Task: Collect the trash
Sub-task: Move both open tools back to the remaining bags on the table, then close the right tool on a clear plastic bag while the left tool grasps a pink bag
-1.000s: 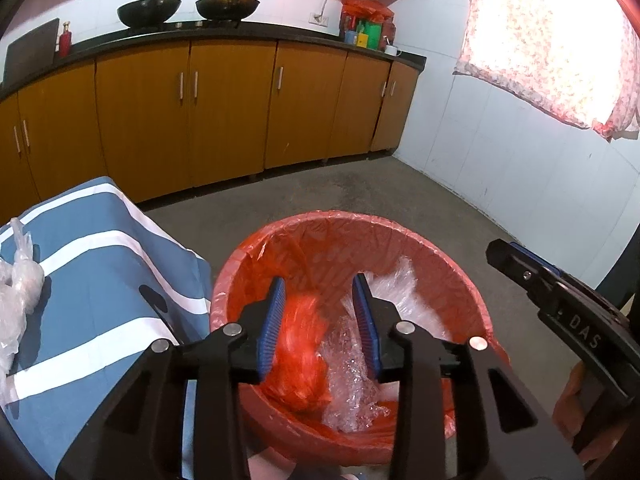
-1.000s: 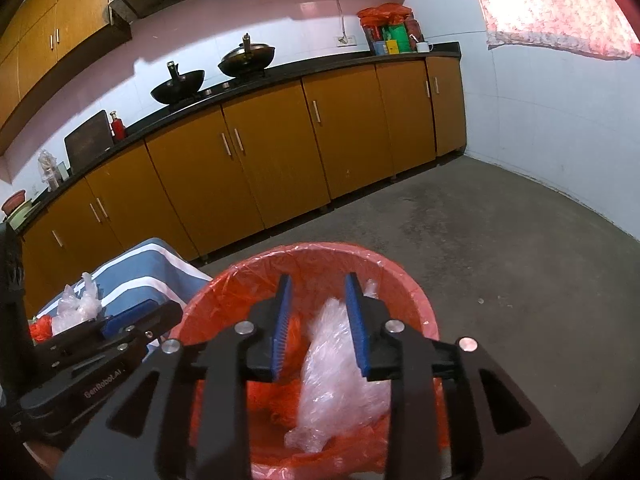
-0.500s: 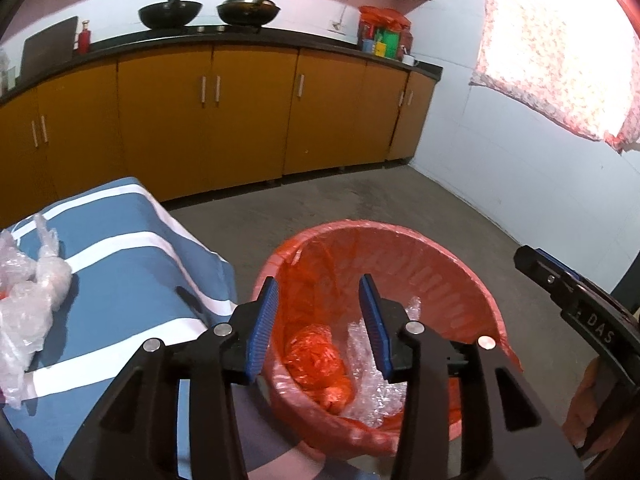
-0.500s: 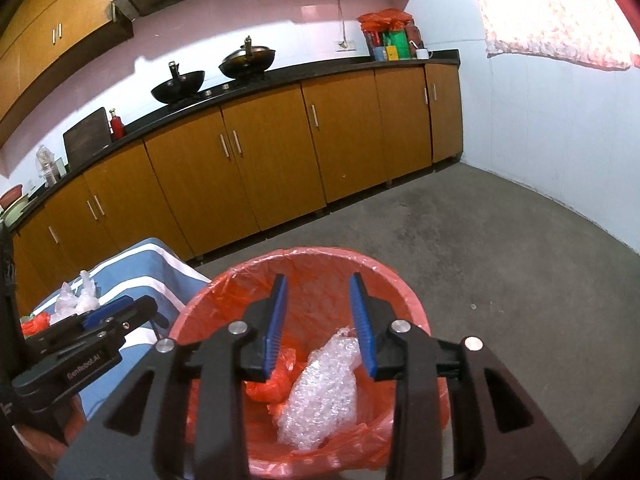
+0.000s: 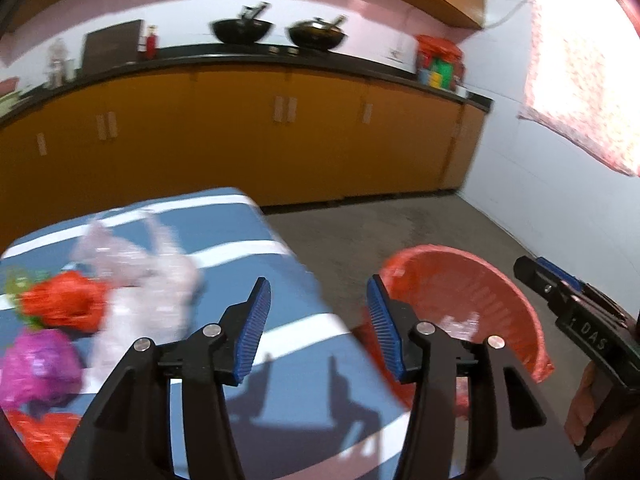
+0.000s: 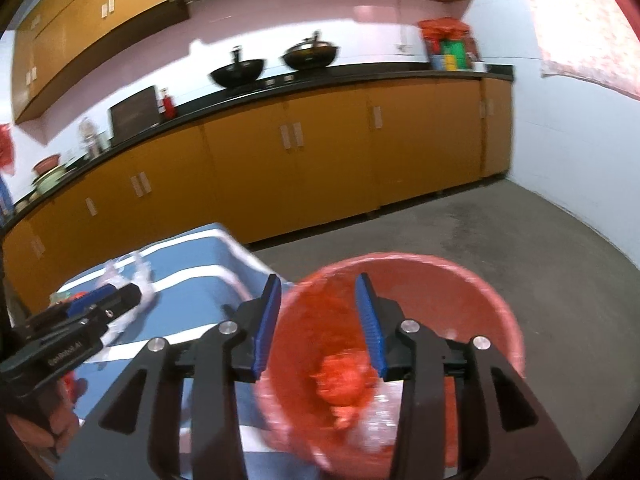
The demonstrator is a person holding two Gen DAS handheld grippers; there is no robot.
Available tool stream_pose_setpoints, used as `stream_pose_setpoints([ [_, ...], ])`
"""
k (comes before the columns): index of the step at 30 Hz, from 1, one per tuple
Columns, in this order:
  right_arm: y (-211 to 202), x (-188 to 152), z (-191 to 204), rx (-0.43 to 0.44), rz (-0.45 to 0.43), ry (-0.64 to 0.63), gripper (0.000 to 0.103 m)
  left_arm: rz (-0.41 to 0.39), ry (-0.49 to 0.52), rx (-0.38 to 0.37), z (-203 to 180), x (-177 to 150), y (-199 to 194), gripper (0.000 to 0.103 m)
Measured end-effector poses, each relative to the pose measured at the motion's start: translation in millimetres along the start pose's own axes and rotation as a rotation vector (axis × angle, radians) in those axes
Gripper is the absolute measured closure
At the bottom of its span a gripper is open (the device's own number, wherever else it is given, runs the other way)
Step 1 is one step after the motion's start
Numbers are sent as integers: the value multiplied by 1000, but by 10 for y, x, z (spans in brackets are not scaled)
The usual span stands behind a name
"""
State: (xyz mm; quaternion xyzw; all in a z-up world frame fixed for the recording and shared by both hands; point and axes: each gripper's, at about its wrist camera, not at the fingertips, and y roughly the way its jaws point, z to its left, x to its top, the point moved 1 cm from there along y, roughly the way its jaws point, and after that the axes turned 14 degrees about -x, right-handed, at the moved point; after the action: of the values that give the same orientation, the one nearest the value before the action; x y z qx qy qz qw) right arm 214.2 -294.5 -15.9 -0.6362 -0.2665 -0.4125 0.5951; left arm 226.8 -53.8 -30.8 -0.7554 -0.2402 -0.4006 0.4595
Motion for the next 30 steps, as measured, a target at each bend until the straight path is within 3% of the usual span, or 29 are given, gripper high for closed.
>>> stream_pose_setpoints([
  [5,-4,-41,627,106,11,-74,57,-50,-46,119,507,-46,-507,45],
  [11,-12,-162,1366,232,49,-142,50,-107,-74,316,1176,-240,-1170,39],
  [16,71,-300,1849,285,103,-180,50,-110,-129,428,1620,-475,-1523,36],
  [22,259,-343,2249,294,148,-184,50,-106,-190,451,1926,-621,-1641,36],
  [29,465,-400,2634,264,165,-262,50,-93,-182,401,1964,-665,-1575,35],
  [30,515,-428,2665,247,177,-279,55,-86,-177,389,1962,-668,-1545,34],
])
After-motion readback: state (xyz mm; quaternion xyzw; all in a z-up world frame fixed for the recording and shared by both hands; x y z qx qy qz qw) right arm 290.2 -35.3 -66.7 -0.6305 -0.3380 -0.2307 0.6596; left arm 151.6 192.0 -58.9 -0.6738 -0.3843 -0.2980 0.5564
